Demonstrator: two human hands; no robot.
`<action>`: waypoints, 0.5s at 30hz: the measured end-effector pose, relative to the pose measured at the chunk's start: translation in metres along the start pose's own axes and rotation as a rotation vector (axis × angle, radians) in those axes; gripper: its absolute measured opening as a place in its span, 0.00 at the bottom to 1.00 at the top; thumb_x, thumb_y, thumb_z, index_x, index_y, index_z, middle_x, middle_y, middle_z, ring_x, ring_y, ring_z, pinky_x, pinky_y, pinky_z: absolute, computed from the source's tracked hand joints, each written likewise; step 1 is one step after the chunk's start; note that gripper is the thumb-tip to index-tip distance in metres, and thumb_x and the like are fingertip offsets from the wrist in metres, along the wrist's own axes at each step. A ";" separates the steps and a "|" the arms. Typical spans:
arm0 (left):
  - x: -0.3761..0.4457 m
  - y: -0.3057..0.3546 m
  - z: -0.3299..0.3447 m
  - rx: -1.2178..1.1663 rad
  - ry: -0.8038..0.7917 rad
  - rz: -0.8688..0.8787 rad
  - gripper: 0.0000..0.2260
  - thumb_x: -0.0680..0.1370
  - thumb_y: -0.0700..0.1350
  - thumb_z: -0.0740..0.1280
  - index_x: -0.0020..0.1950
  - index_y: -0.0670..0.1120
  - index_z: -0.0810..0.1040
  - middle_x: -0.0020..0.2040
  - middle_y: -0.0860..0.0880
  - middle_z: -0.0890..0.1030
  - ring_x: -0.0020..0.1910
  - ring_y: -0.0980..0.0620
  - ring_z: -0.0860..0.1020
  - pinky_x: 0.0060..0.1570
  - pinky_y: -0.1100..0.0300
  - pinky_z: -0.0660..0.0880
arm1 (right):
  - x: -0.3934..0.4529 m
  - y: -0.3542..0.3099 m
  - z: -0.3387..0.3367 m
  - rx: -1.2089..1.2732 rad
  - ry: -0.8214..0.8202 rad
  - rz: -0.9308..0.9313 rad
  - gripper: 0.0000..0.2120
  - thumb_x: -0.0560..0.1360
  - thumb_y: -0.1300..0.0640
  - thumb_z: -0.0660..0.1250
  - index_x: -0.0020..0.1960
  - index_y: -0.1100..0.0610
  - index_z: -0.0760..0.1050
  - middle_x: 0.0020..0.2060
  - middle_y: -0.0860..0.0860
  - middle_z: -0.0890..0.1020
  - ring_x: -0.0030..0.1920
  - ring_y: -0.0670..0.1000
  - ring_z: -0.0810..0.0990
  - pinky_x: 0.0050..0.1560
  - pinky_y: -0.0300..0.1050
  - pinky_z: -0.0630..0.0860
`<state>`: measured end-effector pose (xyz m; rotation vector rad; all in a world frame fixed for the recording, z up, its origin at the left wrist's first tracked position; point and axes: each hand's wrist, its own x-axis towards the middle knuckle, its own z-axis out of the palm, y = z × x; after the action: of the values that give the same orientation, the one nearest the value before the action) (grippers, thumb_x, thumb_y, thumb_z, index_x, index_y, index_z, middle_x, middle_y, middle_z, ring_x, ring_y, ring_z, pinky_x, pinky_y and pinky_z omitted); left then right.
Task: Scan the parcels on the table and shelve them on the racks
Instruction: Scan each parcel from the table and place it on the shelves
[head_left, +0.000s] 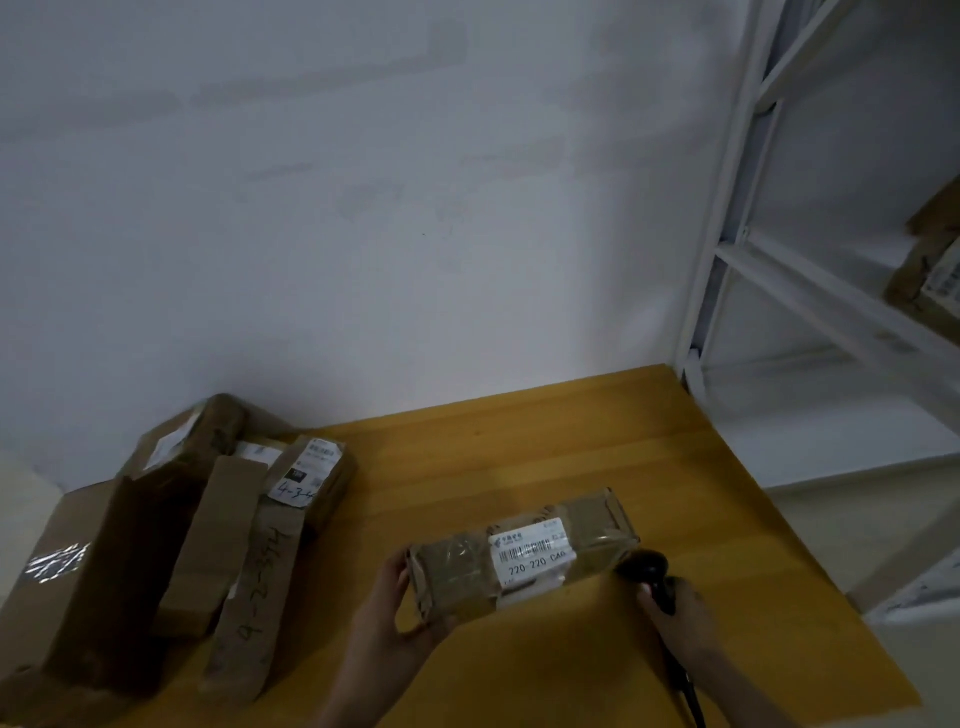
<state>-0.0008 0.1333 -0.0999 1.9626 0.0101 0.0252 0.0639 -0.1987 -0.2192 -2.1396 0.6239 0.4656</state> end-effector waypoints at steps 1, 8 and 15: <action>0.004 0.002 0.003 -0.002 -0.025 -0.003 0.32 0.68 0.46 0.78 0.65 0.58 0.65 0.59 0.68 0.75 0.64 0.61 0.73 0.54 0.72 0.72 | -0.004 0.002 -0.006 0.059 0.072 -0.040 0.26 0.77 0.44 0.63 0.68 0.61 0.67 0.61 0.60 0.72 0.59 0.59 0.73 0.57 0.52 0.71; 0.037 0.057 0.082 -0.148 -0.405 0.002 0.42 0.56 0.66 0.78 0.66 0.62 0.63 0.60 0.70 0.74 0.61 0.67 0.74 0.59 0.57 0.77 | -0.109 -0.002 -0.121 0.850 -0.020 -0.299 0.25 0.69 0.27 0.59 0.62 0.35 0.73 0.60 0.38 0.78 0.62 0.42 0.75 0.62 0.51 0.73; 0.025 0.135 0.192 -0.193 -0.672 0.060 0.52 0.53 0.63 0.81 0.71 0.57 0.60 0.65 0.61 0.72 0.63 0.64 0.74 0.61 0.64 0.73 | -0.176 0.078 -0.228 1.064 0.265 -0.281 0.26 0.63 0.30 0.69 0.53 0.46 0.81 0.54 0.47 0.82 0.50 0.45 0.83 0.46 0.43 0.79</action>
<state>0.0280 -0.0954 -0.0478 1.6949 -0.4736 -0.5722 -0.0986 -0.3764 -0.0428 -1.2231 0.5251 -0.2846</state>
